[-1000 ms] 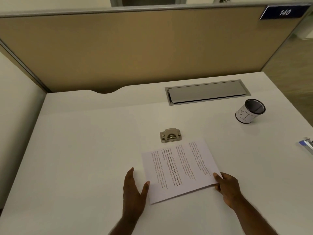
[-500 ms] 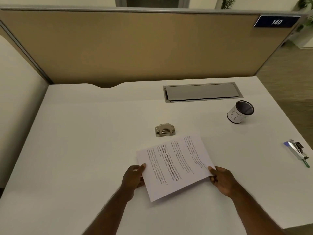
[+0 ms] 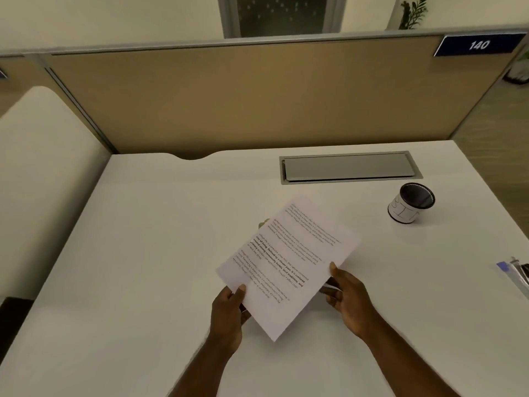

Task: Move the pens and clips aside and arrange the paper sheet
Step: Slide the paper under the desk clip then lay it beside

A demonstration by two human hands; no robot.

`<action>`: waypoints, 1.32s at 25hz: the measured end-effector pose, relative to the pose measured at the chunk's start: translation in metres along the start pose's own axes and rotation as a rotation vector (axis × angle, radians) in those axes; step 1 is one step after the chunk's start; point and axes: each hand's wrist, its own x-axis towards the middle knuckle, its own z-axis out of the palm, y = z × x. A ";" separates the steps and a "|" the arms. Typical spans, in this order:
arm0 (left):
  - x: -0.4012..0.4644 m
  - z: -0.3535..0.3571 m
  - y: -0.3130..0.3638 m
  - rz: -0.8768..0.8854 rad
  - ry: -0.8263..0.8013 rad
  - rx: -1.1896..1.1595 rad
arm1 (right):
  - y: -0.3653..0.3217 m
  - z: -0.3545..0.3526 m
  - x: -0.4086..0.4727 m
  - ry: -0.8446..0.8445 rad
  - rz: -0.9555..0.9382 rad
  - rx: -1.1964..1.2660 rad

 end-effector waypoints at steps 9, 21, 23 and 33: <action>-0.031 0.026 -0.020 0.006 0.100 0.001 | -0.007 0.011 0.000 0.010 -0.188 -0.158; 0.012 0.038 0.063 0.347 -0.037 0.665 | -0.032 -0.002 0.004 -0.194 -0.309 -0.513; 0.009 0.034 0.060 0.394 0.026 0.659 | -0.028 0.001 0.005 -0.153 -0.348 -0.548; -0.018 0.011 0.038 0.602 0.140 0.630 | -0.013 -0.005 -0.012 -0.052 -0.691 -1.103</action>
